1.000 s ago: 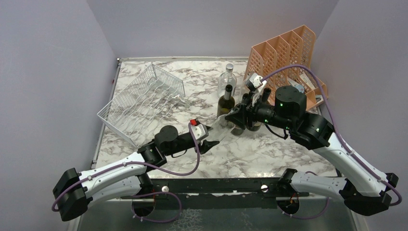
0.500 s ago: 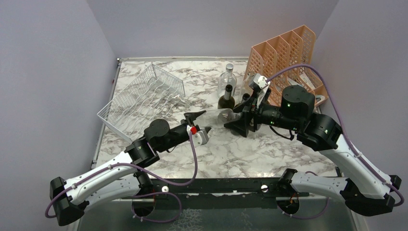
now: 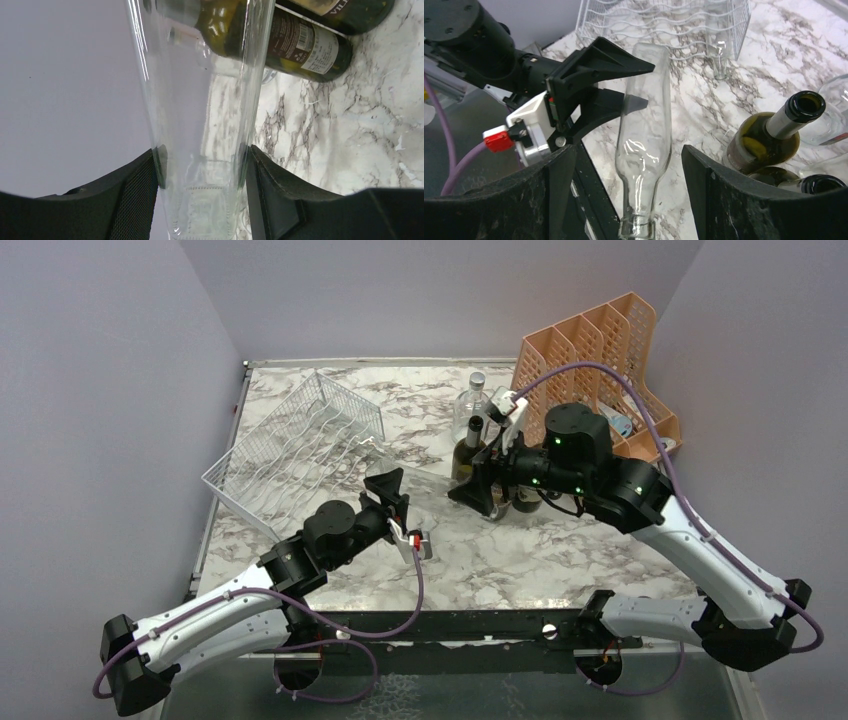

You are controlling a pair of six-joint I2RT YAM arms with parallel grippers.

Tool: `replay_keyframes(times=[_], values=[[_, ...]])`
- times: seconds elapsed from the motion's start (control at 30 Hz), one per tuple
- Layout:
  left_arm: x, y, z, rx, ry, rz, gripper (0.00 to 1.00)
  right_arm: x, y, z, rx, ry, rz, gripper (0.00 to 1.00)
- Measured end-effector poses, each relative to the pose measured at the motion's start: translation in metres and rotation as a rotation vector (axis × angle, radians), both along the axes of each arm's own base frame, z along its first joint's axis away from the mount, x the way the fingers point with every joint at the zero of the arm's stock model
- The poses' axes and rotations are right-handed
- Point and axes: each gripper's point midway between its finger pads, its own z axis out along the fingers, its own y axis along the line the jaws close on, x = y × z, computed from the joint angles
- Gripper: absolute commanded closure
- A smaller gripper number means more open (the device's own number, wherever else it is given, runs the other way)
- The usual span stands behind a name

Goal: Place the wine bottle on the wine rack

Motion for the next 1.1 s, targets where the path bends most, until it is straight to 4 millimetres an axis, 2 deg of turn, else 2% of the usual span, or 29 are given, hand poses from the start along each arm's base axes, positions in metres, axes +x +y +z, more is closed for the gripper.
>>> replay_keyframes(times=[0.13, 0.33, 0.57, 0.77, 0.83, 0.9, 1.1], values=[[0.002, 0.006, -0.002, 0.034, -0.039, 0.018, 1.0, 0.01, 0.012, -0.028, -0.073, 0.053, 0.003, 0.16], [0.003, 0.012, -0.011, 0.079, -0.066, 0.031, 1.0, 0.016, 0.019, -0.053, -0.13, 0.095, 0.008, 0.16], [0.003, 0.014, -0.009, 0.083, -0.09, 0.033, 1.0, 0.012, 0.027, -0.082, -0.176, 0.162, 0.053, 0.19], [0.003, 0.014, -0.007, 0.078, -0.102, 0.034, 1.0, 0.008, 0.03, -0.103, -0.205, 0.211, 0.073, 0.25], [0.004, 0.014, -0.007, 0.079, -0.103, 0.035, 1.0, 0.008, 0.032, -0.104, -0.203, 0.218, 0.077, 0.3], [0.004, 0.014, -0.008, 0.081, -0.103, 0.035, 1.0, 0.007, 0.033, -0.105, -0.201, 0.225, 0.081, 0.38], [0.005, 0.016, -0.008, 0.085, -0.103, 0.045, 1.0, 0.008, 0.037, -0.107, -0.193, 0.237, 0.084, 0.79]])
